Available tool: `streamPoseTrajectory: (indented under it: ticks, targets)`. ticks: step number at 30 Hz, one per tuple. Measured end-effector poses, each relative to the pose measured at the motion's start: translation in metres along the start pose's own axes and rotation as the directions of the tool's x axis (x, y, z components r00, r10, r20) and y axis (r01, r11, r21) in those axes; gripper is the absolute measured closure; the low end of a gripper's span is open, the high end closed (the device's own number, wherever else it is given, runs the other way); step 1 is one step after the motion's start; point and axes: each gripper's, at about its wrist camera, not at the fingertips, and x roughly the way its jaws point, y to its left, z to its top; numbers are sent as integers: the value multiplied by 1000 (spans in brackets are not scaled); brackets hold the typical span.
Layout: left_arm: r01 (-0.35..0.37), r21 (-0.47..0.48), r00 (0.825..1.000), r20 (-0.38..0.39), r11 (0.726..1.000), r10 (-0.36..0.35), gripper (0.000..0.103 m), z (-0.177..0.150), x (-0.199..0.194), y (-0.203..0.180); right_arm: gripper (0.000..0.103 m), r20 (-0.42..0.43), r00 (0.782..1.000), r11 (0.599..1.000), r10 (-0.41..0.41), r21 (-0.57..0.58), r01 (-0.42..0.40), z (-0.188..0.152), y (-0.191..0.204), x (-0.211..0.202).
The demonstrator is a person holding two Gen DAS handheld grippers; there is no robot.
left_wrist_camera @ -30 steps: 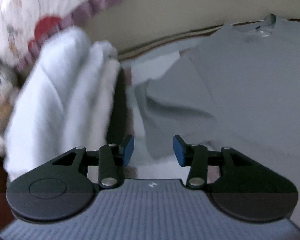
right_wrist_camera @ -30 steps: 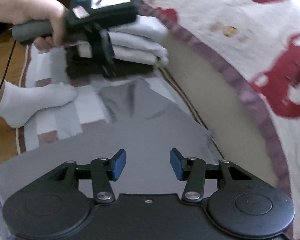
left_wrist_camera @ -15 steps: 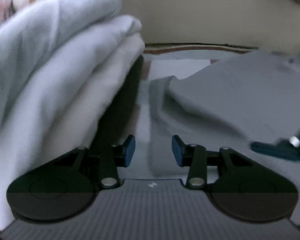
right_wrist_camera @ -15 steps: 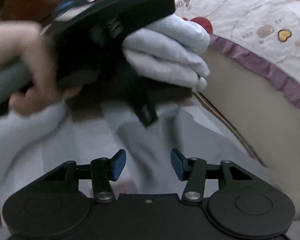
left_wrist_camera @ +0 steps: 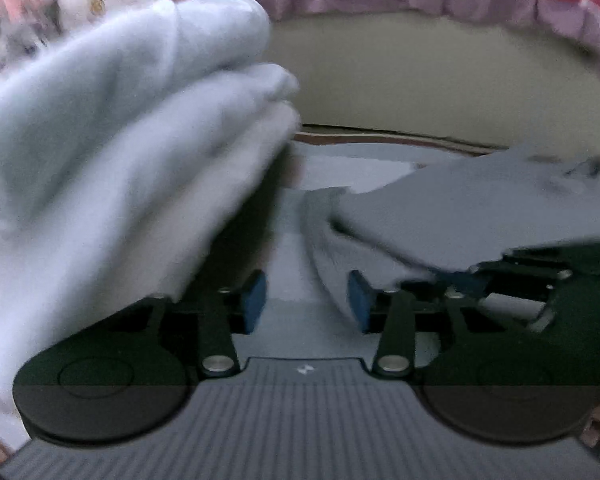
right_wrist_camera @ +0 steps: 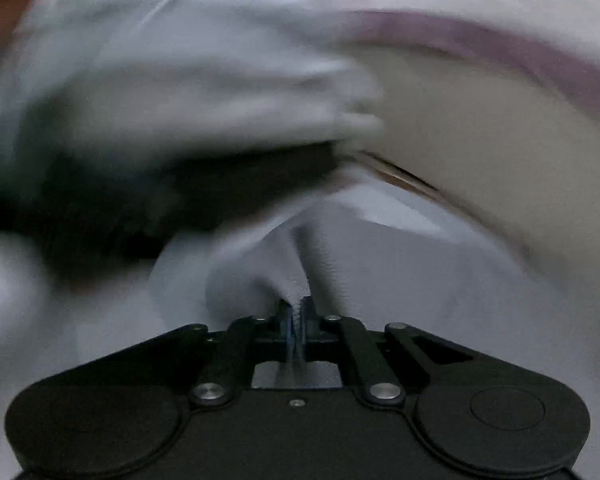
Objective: Fold clothes
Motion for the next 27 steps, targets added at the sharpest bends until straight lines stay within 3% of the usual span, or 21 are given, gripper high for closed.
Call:
streamPoseTrajectory:
  ticks: [1,3,4,7,11,14,17,19,21,22,23,25,27]
  targets:
    - [54,-47,999,-4,997,-54,52,1,3,4,99,34,998,978,49,201,-55,0,-22,-12]
    - [127,-113,992,14,985,-126,51,3,5,10,99,102,987,859,121,488,-156,-10,-65,-27]
    - [154,-139,988,16,978,-153,50,4,7,12,99,118,985,799,126,576,-172,-19,-82,-30]
    - [226,-219,970,-38,949,-240,48,5,24,12,98,106,984,650,141,740,-173,-46,-121,-29]
    - [249,-268,948,-128,931,-290,48,5,52,2,98,117,981,595,152,782,-185,-76,-135,-32]
    - [256,-336,936,-149,907,-319,44,8,73,2,99,155,975,595,159,773,-220,-83,-136,-33]
    - [225,-392,949,-118,892,-291,43,14,83,7,98,154,975,650,158,727,-220,-76,-132,-33]
    - [221,-380,956,-96,898,-276,39,20,87,5,98,151,976,689,159,691,-220,-71,-129,-33]
    - [227,-349,959,-84,909,-271,33,27,94,1,97,149,972,696,180,679,-232,-70,-127,-35]
    - [223,-329,957,-106,918,-271,36,30,101,-1,98,146,971,707,190,666,-238,-67,-122,-36]
    - [216,-316,954,-133,924,-268,41,31,108,-3,98,130,974,739,184,635,-225,-62,-116,-39]
    - [190,-258,964,-132,947,-229,100,33,106,-9,98,106,979,794,173,573,-203,-54,-104,-43]
    - [149,-183,982,-88,972,-167,100,34,96,-16,98,105,979,830,174,520,-204,-49,-95,-48]
